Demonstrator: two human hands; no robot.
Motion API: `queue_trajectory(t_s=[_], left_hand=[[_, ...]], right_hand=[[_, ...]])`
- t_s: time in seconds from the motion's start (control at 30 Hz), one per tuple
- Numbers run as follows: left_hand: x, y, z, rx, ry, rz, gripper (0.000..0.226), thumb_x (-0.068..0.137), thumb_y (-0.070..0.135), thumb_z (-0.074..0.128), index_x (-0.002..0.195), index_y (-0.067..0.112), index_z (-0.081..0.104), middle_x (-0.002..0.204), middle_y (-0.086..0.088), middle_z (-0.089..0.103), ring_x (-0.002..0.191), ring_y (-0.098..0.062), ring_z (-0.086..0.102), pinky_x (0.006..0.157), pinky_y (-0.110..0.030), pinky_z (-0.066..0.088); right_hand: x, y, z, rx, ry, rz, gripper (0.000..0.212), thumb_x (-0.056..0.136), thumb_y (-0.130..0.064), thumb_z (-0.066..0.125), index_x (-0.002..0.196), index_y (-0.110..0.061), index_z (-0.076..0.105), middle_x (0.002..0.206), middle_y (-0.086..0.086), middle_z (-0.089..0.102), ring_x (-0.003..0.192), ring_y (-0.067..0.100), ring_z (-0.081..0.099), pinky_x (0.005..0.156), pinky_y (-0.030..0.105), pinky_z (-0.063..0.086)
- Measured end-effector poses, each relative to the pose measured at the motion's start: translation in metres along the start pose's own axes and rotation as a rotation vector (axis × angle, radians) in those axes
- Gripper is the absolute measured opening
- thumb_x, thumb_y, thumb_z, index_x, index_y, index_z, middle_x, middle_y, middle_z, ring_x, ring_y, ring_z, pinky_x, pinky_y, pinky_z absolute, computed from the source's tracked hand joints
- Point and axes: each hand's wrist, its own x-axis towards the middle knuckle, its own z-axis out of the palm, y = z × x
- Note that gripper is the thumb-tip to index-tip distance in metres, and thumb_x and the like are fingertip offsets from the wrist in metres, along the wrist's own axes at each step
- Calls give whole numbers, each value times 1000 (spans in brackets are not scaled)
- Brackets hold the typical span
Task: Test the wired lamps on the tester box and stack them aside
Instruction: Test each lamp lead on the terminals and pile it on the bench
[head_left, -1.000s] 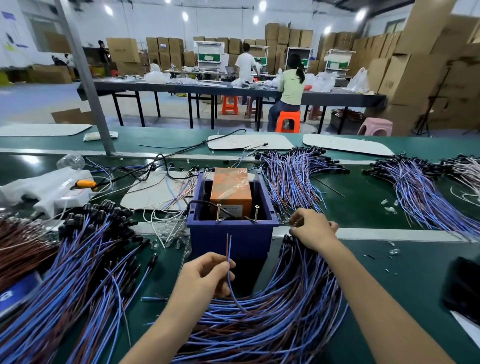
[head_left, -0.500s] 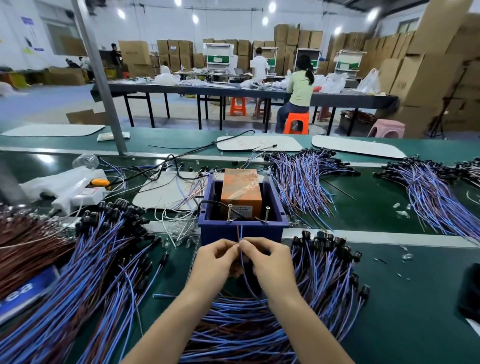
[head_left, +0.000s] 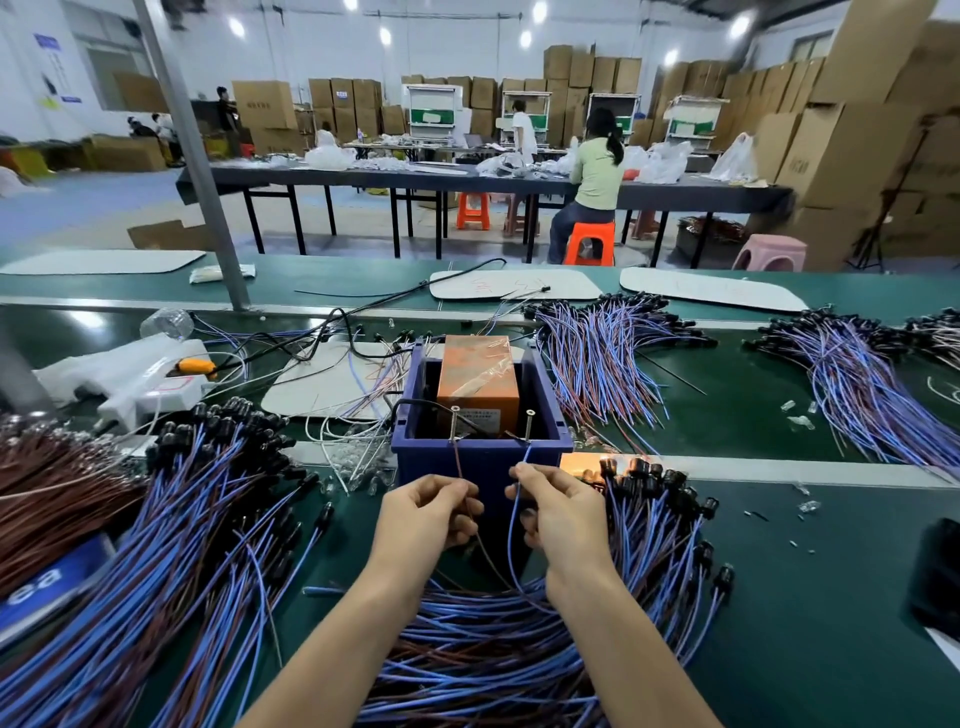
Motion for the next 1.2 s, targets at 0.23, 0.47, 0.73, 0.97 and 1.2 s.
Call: queue_trajectory(t_s=[0.23,0.47,0.73,0.97,1.2], left_hand=[[-2,0,-1,7,-13,4,19,93,10,57,82,6,71,68,-6,71,53,-10,58,62,-27,52],[-25,4,-28,350,-166,300,32,89,-1,53,71,18,71,67,-4,70,58,-17,62,58,-26,52],[-3,-17,-127,1755,204,256,33,98,38,42,129,26,44,124,5,49,115,-17,48,91,-30,38],[-4,-17,-121,1523,421,501,11,83,20,70,93,15,68,91,-1,63,83,-24,60,73,-38,41],[-43,-14,-50,924,139,955,6,86,22,63,90,19,65,81,13,64,68,-5,56,68,-16,41]], right_hand=[[3,3,-1,-8,-12,-11,12,90,-15,64,82,-10,71,53,-6,64,37,3,38,38,15,33],[-15,12,-7,-337,-294,-172,12,90,-21,65,81,-19,73,71,-4,70,69,5,64,62,15,48],[-31,30,-3,-978,-578,-185,23,95,-34,58,99,-20,75,97,1,73,91,15,64,80,30,48],[-35,31,-2,-869,-453,-303,17,95,-30,57,99,-27,73,86,-20,66,83,-6,59,71,8,45],[-53,22,20,-248,-439,-151,27,99,-33,45,90,-30,70,87,-11,73,78,0,66,66,16,50]])
